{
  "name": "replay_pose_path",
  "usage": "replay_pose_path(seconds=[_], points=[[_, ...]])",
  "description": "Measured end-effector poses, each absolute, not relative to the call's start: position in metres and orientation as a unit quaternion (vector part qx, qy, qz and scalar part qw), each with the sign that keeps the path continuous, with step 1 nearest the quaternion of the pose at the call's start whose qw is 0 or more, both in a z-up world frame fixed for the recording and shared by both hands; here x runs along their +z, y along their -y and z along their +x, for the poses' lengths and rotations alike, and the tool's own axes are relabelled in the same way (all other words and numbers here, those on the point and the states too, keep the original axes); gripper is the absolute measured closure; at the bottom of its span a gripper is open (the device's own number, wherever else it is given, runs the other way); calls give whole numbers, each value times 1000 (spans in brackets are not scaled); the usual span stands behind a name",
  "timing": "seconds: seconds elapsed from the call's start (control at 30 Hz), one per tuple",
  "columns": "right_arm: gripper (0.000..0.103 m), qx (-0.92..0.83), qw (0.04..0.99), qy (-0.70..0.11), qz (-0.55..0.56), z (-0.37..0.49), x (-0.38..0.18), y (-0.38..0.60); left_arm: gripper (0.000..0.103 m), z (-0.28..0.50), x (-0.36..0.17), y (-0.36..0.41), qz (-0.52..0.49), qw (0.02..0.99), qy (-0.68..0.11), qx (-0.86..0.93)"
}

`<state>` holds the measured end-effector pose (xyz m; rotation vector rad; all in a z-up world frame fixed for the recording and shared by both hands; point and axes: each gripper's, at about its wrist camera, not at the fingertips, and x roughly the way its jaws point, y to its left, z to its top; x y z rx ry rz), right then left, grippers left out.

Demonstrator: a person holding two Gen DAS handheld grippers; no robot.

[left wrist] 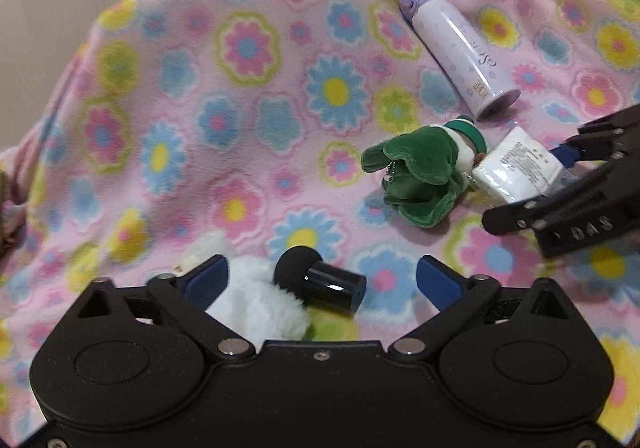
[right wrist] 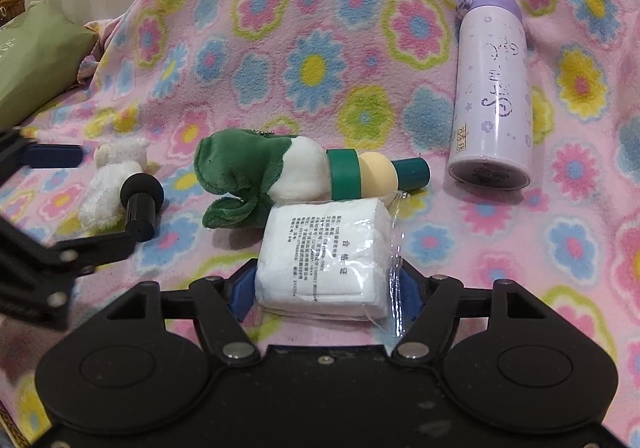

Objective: Organize soft objects
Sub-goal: 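Grasp the white wrapped cotton pad pack with right tool while left tool grasps the black cylinder, then carry the black cylinder and cotton pad pack over the basket with both tools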

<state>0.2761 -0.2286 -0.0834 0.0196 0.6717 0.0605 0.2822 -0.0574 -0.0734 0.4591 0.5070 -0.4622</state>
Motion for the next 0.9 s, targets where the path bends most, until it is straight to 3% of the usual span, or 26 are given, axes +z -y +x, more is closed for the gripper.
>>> replay_pose_path(seconds=[0.07,0.3,0.37,0.47,0.73,0.9], points=[[34,30,944,-329,11,276,-84,229,21,296,-76,59,221,910,-267,-230],[34,29,945,-327,20,274,-84,230,24,310,-87,55,230,891,-294,-260],[34,29,945,-327,20,274,-84,230,38,313,-87,55,221,888,-303,-268],[34,29,945,-326,20,274,-84,231,49,316,-85,53,200,896,-306,-250],[34,29,945,-326,21,274,-84,231,49,300,-62,37,91,915,-336,-206],[34,30,945,-325,22,274,-84,231,49,265,-46,36,87,921,-328,-192]])
